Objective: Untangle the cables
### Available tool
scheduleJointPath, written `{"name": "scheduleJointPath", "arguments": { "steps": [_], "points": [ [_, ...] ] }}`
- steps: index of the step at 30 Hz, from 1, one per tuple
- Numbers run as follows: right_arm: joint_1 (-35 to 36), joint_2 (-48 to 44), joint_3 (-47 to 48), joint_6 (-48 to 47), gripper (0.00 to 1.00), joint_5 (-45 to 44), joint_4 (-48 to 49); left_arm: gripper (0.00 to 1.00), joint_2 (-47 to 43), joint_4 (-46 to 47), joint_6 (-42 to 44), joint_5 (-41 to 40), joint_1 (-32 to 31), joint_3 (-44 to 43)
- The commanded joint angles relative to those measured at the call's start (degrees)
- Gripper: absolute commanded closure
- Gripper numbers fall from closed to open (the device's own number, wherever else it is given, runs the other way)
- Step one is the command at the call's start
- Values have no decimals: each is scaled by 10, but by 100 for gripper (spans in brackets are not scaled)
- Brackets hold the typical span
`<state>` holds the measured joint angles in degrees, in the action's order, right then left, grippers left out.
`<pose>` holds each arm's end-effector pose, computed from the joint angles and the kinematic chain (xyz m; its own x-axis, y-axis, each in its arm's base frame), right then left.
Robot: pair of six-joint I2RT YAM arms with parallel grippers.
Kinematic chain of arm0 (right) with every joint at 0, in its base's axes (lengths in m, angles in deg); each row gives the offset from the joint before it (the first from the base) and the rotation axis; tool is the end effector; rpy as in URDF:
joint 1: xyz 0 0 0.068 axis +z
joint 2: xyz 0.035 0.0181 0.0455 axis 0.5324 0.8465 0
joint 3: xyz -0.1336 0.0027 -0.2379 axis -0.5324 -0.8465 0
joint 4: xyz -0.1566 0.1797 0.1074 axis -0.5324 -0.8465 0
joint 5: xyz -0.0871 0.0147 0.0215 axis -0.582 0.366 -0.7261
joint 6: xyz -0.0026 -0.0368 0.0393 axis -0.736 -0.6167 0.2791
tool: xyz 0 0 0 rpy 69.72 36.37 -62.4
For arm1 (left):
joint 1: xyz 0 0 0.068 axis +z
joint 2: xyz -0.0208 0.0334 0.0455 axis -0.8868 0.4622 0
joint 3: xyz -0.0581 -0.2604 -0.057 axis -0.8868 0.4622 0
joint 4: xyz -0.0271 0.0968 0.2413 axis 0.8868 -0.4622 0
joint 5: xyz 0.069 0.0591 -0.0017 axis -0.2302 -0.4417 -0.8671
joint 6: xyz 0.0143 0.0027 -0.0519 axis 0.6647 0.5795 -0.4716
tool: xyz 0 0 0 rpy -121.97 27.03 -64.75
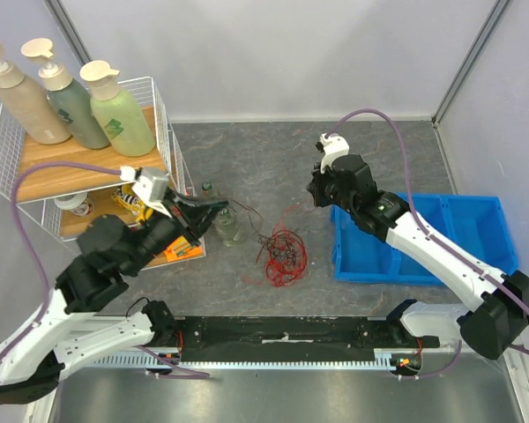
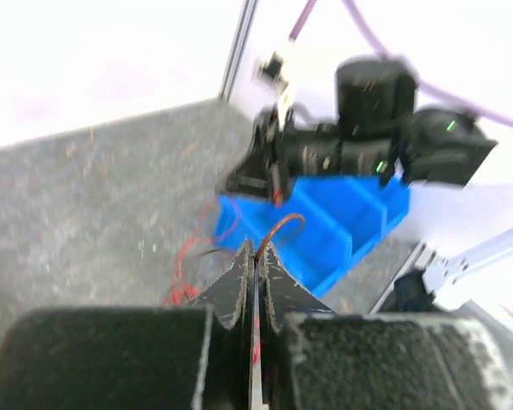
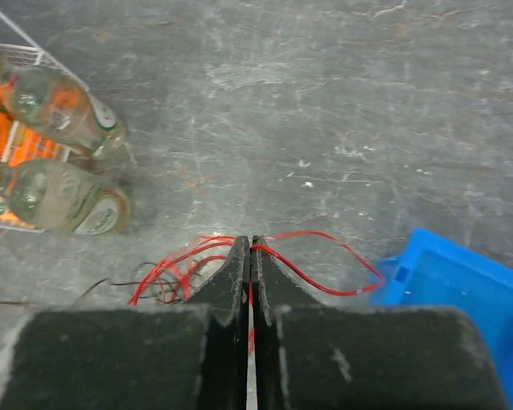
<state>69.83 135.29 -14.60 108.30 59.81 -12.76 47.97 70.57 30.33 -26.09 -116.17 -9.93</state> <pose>0.2269 0.1701 0.3366 -0.5152 0.0531 -0.8554 -0.3698 0.8866 0.2778 0.0750 -0.0945 0.4167 -0.1998 -0.2508 -0.9472 0.6962 0.6439 -0.3173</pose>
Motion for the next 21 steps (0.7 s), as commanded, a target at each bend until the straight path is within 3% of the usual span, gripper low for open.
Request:
{"name": "scheduleJointPath", "arguments": {
  "steps": [1, 11, 17, 21],
  "points": [
    [-2, -12, 9, -35, 100, -27, 21, 98, 68, -62, 62, 24, 3, -117],
    [4, -2, -122, 0, 100, 124, 62, 98, 172, 7, 94, 63, 3, -288],
    [40, -10, -166, 43, 100, 141, 97, 98, 269, -4, 163, 50, 3, -477],
    [48, 3, -174, 47, 99, 138, 105, 98, 313, -4, 155, 39, 7, -574]
  ]
}}
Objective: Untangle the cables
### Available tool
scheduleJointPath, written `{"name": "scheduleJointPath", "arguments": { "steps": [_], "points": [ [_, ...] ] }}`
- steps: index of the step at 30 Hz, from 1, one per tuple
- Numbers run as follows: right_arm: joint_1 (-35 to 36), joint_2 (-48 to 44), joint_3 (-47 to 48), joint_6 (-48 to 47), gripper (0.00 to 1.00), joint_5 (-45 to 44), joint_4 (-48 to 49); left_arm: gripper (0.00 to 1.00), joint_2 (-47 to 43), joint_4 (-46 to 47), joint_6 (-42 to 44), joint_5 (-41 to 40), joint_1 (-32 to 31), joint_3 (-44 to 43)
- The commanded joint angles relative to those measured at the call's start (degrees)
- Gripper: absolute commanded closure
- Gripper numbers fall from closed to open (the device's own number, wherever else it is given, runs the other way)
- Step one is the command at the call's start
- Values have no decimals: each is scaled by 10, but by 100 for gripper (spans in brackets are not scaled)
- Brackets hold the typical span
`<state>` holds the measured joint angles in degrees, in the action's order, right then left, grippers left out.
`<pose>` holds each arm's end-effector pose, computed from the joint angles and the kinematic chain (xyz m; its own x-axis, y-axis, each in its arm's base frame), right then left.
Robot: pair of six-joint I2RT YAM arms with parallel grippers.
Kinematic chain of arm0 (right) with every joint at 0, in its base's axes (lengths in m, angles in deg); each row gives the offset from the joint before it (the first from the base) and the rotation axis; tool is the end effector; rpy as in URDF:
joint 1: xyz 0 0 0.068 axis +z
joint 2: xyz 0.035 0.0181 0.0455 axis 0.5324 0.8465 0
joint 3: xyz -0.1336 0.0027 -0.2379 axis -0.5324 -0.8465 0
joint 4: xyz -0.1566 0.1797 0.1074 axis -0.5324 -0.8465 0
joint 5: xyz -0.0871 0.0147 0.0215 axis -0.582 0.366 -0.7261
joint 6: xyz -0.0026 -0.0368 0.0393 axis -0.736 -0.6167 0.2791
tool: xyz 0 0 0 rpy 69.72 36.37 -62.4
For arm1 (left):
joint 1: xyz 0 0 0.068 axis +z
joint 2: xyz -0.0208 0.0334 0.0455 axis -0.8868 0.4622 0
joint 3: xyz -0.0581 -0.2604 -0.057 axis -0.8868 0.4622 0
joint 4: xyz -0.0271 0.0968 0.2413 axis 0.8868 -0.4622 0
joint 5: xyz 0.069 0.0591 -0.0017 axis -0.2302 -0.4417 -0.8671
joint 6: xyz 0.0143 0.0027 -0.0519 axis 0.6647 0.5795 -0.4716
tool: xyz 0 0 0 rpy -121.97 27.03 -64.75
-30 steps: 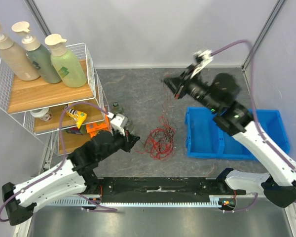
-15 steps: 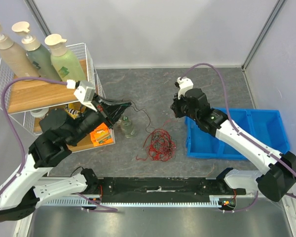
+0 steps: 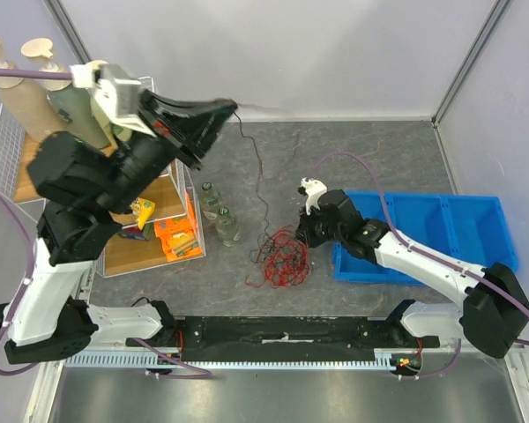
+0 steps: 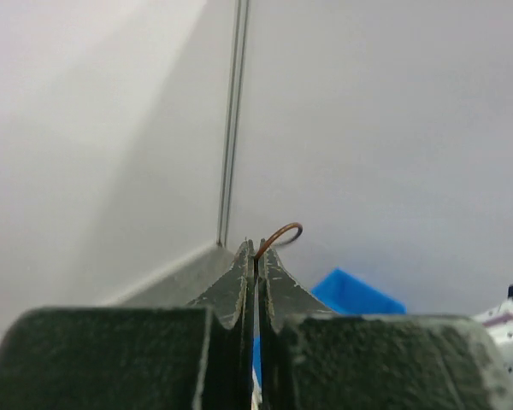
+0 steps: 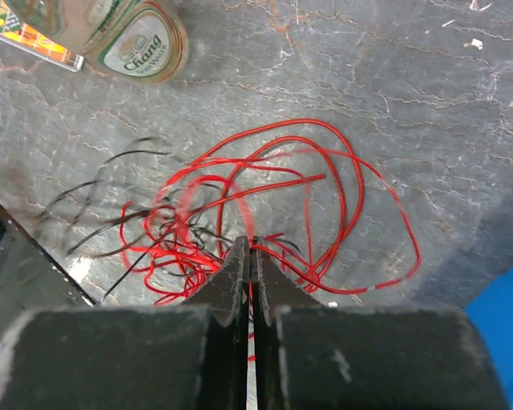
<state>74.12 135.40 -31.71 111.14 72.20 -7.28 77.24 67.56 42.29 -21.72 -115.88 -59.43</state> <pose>0.1963 0.1814 0.2424 -0.7116 -0.0985 -0.6957 -0.4807 0.7904 0.3798 0.0932 -0.1226 0.5968 0.1177 -0.3402 -0.9330 0.7903 0.6010 -0.1194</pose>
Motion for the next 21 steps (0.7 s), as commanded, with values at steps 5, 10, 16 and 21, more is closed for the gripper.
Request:
{"name": "scheduleJointPath", "arguments": {
  "steps": [5, 10, 16, 21],
  "points": [
    [6, -3, 3, 15, 73, 16, 35, 98, 47, 35, 36, 9, 3, -106],
    [6, -56, 43, -16, 31, -13, -40, 98, 58, 32, 40, -12, 4, -80],
    [7, -176, 99, -47, 11, -32, -80, 98, 67, 31, 38, -8, 3, -78],
    [36, -168, 70, -30, 5, 108, 102, 98, 61, 26, 34, -6, 5, -73]
  ]
}}
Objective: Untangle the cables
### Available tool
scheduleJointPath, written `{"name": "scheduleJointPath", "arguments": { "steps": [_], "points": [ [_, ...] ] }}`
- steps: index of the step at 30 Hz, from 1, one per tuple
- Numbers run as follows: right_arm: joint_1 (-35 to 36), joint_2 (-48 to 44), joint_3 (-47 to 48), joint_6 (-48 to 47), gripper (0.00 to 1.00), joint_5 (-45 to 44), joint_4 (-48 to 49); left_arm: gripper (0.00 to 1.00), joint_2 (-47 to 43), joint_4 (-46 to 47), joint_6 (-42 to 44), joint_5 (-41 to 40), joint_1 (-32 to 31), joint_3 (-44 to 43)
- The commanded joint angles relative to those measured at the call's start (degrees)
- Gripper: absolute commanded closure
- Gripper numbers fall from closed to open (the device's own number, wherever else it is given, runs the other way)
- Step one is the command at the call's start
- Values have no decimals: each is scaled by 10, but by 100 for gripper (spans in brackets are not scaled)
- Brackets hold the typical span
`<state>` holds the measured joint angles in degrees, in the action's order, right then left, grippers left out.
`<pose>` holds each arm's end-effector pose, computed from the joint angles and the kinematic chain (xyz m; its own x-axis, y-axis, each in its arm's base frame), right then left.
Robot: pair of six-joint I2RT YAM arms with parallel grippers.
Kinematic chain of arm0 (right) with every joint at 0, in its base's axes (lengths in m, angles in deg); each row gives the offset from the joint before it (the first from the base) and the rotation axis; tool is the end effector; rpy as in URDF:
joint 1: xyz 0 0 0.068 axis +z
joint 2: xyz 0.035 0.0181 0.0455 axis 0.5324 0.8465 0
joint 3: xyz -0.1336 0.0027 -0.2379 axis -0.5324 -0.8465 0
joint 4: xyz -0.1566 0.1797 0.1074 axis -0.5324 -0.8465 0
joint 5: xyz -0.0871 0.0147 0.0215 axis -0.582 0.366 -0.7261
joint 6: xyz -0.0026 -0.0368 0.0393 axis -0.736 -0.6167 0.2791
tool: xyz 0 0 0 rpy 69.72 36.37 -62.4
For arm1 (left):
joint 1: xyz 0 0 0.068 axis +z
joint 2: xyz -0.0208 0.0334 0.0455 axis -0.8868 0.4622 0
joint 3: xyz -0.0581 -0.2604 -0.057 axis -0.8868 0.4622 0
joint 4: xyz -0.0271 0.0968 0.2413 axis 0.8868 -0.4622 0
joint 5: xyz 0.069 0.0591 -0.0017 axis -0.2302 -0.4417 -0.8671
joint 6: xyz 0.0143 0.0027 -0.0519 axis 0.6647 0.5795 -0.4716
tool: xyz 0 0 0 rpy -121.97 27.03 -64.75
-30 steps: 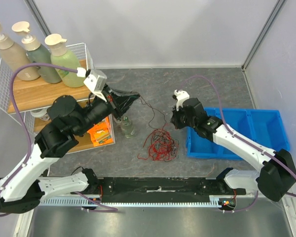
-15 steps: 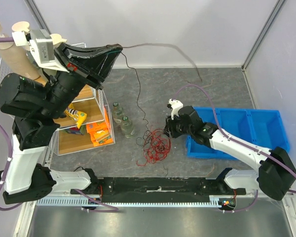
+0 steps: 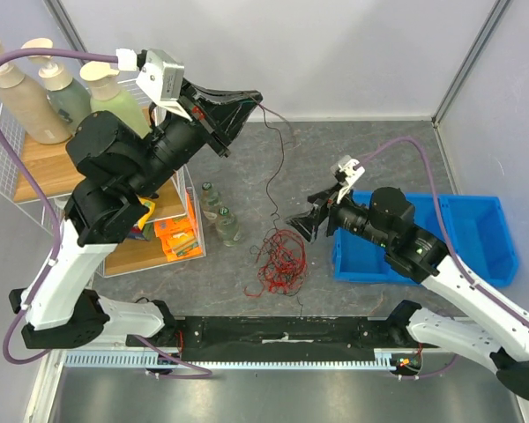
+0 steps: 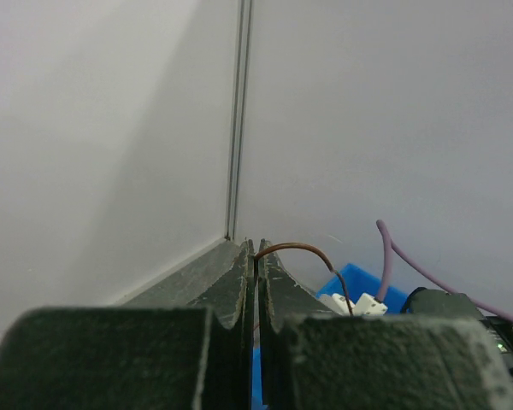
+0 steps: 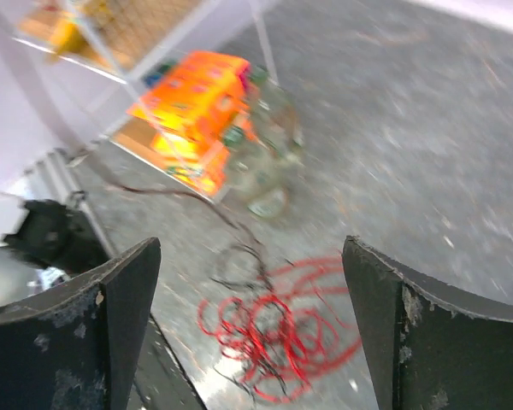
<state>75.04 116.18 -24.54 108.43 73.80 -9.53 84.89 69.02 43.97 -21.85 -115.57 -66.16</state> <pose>0.1491 0.1448 0.3567 -0.4398 0.0799 -0.8945 -0.6556 0.6522 0.3806 0.1154 -0.1506 0.6083 0.1480 -0.3288 -0.9327 0.7823 0.6159 -0.0930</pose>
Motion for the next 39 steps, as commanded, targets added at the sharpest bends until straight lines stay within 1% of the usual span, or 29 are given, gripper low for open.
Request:
{"name": "scheduleJointPath", "arguments": {
  "steps": [1, 5, 8, 9, 10, 11, 12, 14, 15, 17, 19, 20, 22, 25, 28, 30, 32, 34, 35, 37, 39],
  "points": [
    [38, 35, -2, -5, 5, 88, 156, 99, -18, 9, 16, -5, 1, -5],
    [61, 79, -6, -6, 5, 75, 243, 98, -32, 4, 14, -5, 1, -4],
    [81, 108, 5, -6, 7, 81, 297, 98, -40, 1, 15, -8, 1, -4],
    [91, 118, 11, -5, 9, 63, 303, 98, -42, 1, 14, -7, 0, -3],
    [95, 127, 20, -5, 14, 38, 304, 98, -47, 1, 12, -7, 1, -1],
    [97, 138, 31, -5, 26, 22, 299, 98, -50, 4, 10, -5, 1, 2],
    [97, 148, 45, -5, 49, 3, 288, 98, -54, 5, 10, -3, 0, 6],
    [97, 155, 70, -3, 97, -30, 266, 98, -60, 6, 10, -2, 1, 15],
    [97, 153, 89, -3, 100, -44, 250, 98, -62, 4, 11, -5, 1, 22],
    [97, 144, 132, -6, 100, -58, 217, 98, -76, 6, 15, -17, 0, 46],
    [97, 145, 202, -9, 100, -70, 167, 98, -95, 8, 18, -38, 1, 86],
    [97, 152, 259, -11, 100, -74, 141, 98, -108, 12, 19, -50, 1, 115],
    [97, 168, 327, -15, 100, -74, 92, 99, -137, 29, 18, -70, 1, 180],
    [95, 197, 401, -6, 100, -70, 56, 98, -177, 52, 10, -83, 1, 263],
    [95, 208, 434, 10, 100, -14, 72, 98, -203, 53, 1, -93, 2, 306],
    [95, 212, 442, 7, 100, -10, 81, 98, -219, 55, -1, -96, 2, 318],
    [95, 227, 474, -5, 100, -34, 58, 98, -238, 58, 0, -102, 1, 327],
    [96, 250, 529, -22, 100, -6, 22, 98, -253, 62, -1, -105, 1, 334],
    [96, 253, 538, -27, 100, 9, 24, 98, -262, 67, -3, -105, 1, 339],
    [96, 246, 514, -31, 100, 10, 41, 98, -277, 78, -6, -102, 1, 352],
    [96, 244, 502, -32, 100, -29, 33, 99, -285, 85, -13, -96, 1, 362]
  ]
}}
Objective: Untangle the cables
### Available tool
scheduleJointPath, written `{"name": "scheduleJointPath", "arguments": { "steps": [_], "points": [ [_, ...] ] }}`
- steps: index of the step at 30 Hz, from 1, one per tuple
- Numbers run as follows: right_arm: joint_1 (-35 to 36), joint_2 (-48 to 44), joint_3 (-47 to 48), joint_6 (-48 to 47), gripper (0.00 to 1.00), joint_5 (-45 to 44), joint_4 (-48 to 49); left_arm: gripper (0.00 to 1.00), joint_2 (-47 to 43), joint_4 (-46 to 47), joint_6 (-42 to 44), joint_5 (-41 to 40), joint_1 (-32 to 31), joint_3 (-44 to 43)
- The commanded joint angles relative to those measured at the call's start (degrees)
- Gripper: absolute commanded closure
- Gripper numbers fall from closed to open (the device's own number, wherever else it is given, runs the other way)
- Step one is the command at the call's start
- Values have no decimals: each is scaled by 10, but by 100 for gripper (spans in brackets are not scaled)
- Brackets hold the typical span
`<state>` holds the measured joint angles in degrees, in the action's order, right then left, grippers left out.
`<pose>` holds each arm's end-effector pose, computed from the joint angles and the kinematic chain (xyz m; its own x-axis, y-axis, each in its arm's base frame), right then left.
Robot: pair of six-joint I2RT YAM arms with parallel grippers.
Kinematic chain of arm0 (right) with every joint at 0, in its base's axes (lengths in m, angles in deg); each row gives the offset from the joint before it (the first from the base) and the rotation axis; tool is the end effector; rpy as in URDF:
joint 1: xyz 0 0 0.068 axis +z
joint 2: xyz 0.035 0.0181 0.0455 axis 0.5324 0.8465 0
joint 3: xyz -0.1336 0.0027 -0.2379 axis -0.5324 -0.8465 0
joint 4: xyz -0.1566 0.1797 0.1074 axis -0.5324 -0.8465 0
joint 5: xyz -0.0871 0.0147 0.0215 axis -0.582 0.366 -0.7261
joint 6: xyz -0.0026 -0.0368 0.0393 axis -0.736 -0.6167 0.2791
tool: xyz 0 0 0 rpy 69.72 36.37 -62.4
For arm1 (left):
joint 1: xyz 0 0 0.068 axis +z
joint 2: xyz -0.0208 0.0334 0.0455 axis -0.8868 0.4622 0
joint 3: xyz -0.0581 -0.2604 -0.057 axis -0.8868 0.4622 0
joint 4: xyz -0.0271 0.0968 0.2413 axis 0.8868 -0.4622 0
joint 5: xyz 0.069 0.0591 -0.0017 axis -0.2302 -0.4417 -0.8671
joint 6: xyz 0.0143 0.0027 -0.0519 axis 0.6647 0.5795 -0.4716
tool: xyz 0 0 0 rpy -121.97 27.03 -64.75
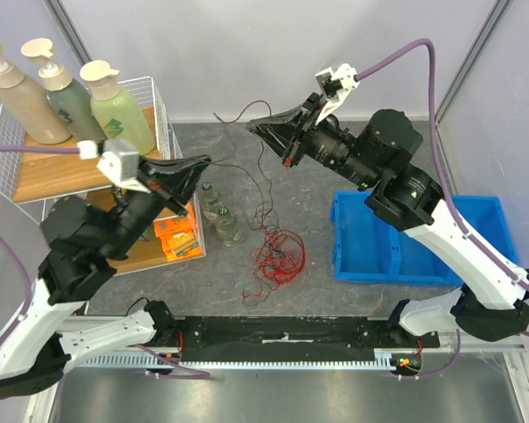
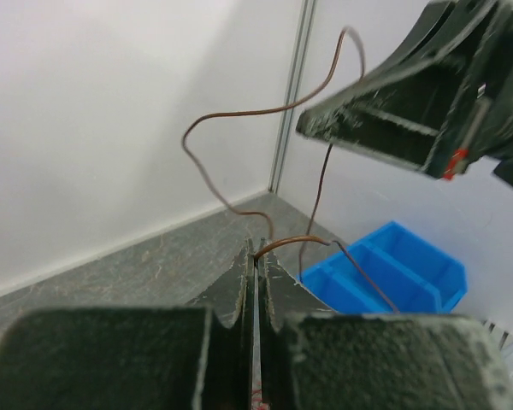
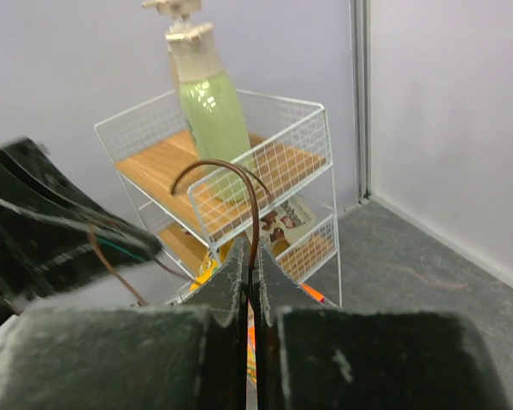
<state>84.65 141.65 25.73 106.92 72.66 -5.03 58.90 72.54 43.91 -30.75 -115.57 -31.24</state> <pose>0.1576 0.2117 0.5589 -0.1334 0.3750 -0.9174 -0.8607 0.4151 0.2948 0.0779 -0.0916 0.5126 0.1019 -0.2664 -0.9585 0.6720 0.7288 -0.1311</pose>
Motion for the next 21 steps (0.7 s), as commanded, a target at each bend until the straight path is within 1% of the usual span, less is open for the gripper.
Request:
{"name": "scheduleJointPath", "arguments": {
  "steps": [1, 6, 11, 13, 15, 18, 19, 21],
  "points": [
    [0, -8, 0, -16, 100, -29, -20, 98, -23, 50, -15, -2, 1, 16],
    [0, 0, 30, -9, 100, -20, -32, 98, 18, 29, -36, 36, 2, 22],
    [0, 7, 80, -14, 100, -43, -50, 98, 45, 37, -58, 50, 1, 52],
    [0, 21, 125, -18, 100, -53, -65, 98, 52, 48, -66, 67, 1, 65],
    [0, 40, 189, -25, 100, -55, -82, 97, 63, 53, -75, 70, 1, 73],
    [0, 69, 283, -20, 100, -34, -78, 97, 74, 62, -85, 72, 1, 72],
    [0, 79, 303, -17, 100, -28, -76, 97, 73, 70, -88, 75, 1, 72],
    [0, 86, 315, -14, 100, -24, -70, 97, 68, 87, -89, 84, 1, 73]
  ]
}}
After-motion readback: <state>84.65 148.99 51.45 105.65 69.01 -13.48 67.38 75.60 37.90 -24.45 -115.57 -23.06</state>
